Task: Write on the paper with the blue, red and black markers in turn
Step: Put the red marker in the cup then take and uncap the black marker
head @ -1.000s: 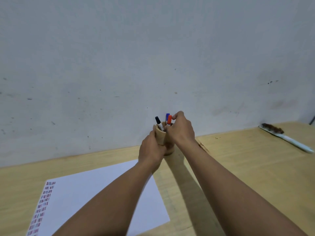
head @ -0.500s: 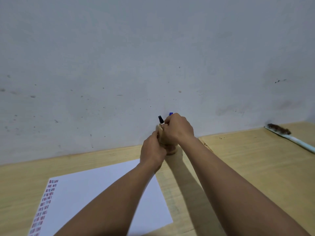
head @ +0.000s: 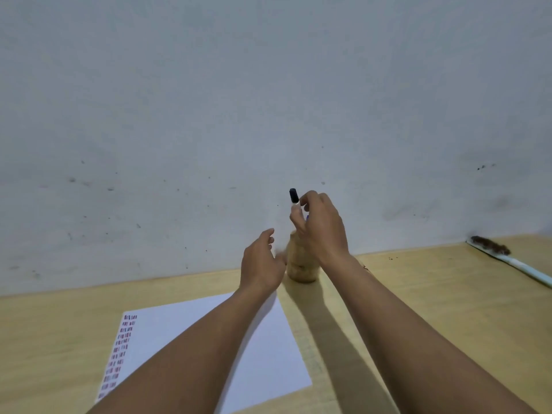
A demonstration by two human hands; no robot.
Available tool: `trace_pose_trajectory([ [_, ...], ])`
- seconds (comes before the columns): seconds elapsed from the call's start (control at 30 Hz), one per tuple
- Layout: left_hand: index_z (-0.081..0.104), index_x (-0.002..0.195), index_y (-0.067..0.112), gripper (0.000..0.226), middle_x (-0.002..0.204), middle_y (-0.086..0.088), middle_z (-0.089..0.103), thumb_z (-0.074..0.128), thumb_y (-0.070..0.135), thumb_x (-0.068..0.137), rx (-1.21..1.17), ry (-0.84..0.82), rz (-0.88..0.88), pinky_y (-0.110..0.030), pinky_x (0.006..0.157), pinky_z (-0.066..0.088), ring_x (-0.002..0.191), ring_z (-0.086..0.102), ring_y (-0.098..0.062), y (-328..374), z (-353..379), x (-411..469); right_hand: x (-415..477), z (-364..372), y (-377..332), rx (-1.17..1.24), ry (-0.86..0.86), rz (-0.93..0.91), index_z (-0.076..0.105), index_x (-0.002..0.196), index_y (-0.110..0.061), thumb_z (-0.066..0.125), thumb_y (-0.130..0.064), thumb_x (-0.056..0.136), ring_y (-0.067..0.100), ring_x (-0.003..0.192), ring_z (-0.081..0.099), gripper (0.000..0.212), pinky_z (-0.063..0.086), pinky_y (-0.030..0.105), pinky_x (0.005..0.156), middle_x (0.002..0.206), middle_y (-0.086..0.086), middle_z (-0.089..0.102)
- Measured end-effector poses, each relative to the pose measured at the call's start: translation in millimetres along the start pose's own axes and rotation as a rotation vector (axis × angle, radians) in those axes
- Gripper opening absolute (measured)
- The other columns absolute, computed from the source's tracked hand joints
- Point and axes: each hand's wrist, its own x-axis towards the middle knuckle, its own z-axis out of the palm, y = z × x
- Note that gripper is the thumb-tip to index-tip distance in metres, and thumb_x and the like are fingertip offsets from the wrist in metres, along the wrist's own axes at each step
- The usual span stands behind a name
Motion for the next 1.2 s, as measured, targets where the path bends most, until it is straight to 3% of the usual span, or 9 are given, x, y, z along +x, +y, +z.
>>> trace_pose_trajectory([
  [0.2,0.066,0.128,0.025,0.032,0.108,0.006,0.070,0.051,0.021,0.099,-0.208,0.212,0.061,-0.006,0.075,0.039,0.092,0.061,-0.005,35.0,-59.4,-16.4,-15.5,-16.4,-28.7,0.049,-0.112,-0.100,0.053,0.096,-0.009,0.050,-0.028,0.102,0.031,0.075,0.061,0.020,0.052,0.046,0.067,0.086,0.007,0.067],
  [0.4,0.076,0.104,0.030,0.016,0.086,0.011,0.078,0.068,0.031,0.091,-0.327,0.159,0.081,-0.038,0.086,0.060,0.088,0.073,-0.012,43.9,-112.3,-39.4,-40.1,-19.5,-58.1,-0.044,-0.193,-0.200,0.068,0.110,-0.018,0.057,-0.031,0.101,0.022,0.088,0.066,0.019,0.053,0.040,0.075,0.100,0.000,0.072],
  [0.57,0.076,0.090,0.016,0.008,0.077,0.006,0.077,0.068,0.015,0.091,-0.301,0.113,0.055,-0.040,0.083,0.062,0.084,0.074,-0.018,42.8,-147.2,-61.1,-62.9,-25.0,-83.7,-0.062,-0.219,-0.229,0.069,0.115,-0.023,0.057,-0.033,0.101,0.020,0.095,0.067,0.021,0.054,0.038,0.074,0.107,-0.003,0.071],
  [0.67,0.076,0.088,0.012,0.010,0.081,-0.005,0.077,0.066,0.014,0.092,-0.336,0.161,0.032,-0.039,0.082,0.063,0.082,0.075,-0.018,41.0,-161.8,-73.3,-82.0,-26.7,-104.2,-0.043,-0.065,-0.229,0.066,0.110,-0.021,0.060,-0.036,0.099,0.020,0.082,0.068,0.019,0.053,0.036,0.065,0.110,-0.002,0.060],
  [0.73,0.075,0.088,0.010,0.011,0.082,-0.007,0.077,0.066,0.015,0.093,-0.379,0.194,0.013,-0.039,0.082,0.063,0.082,0.075,-0.019,37.8,-170.1,-79.8,-95.0,-24.1,-121.0,-0.024,-0.022,-0.147,0.064,0.093,-0.019,0.059,-0.045,0.098,0.020,0.073,0.063,0.027,0.050,0.035,0.060,0.094,-0.003,0.060],
  [0.83,0.074,0.088,0.008,0.012,0.083,-0.007,0.078,0.066,0.015,0.093,-0.437,0.210,-0.013,-0.039,0.082,0.063,0.082,0.076,-0.018,29.4,-181.9,-89.6,-112.3,-16.1,-146.6,0.250,-0.160,0.144,0.055,0.058,-0.015,0.055,-0.053,0.097,0.016,0.053,0.048,0.054,0.036,0.032,0.054,0.051,-0.010,0.049],
  [0.97,0.074,0.090,0.006,0.011,0.085,-0.010,0.077,0.066,0.013,0.094,-0.450,0.194,-0.018,-0.040,0.082,0.063,0.081,0.076,-0.019,17.4,-196.7,-100.7,-125.1,-9.2,-172.1,0.918,-0.277,0.643,0.073,0.091,-0.006,0.063,-0.042,0.097,0.014,0.057,0.046,0.038,0.041,0.027,0.050,0.069,-0.001,0.052],
  [1.03,0.074,0.090,0.006,0.011,0.085,-0.010,0.077,0.066,0.012,0.094,-0.426,0.189,-0.018,-0.040,0.081,0.063,0.082,0.076,-0.020,11.1,-205.2,-106.0,-130.3,-1.7,-180.8,1.116,-0.311,0.785,0.072,0.091,-0.009,0.068,-0.034,0.096,0.012,0.054,0.043,0.025,0.039,0.022,0.042,0.069,0.000,0.051],
  [1.2,0.074,0.089,0.005,0.013,0.084,-0.014,0.077,0.066,0.013,0.094,-0.383,0.210,-0.044,-0.040,0.080,0.064,0.087,0.077,-0.027,-9.3,-222.9,-113.9,-145.2,21.2,-198.6,1.244,-0.313,0.797,0.067,0.082,-0.007,0.066,-0.019,0.096,0.008,0.047,0.050,0.019,0.046,0.018,0.046,0.064,0.001,0.058],
])
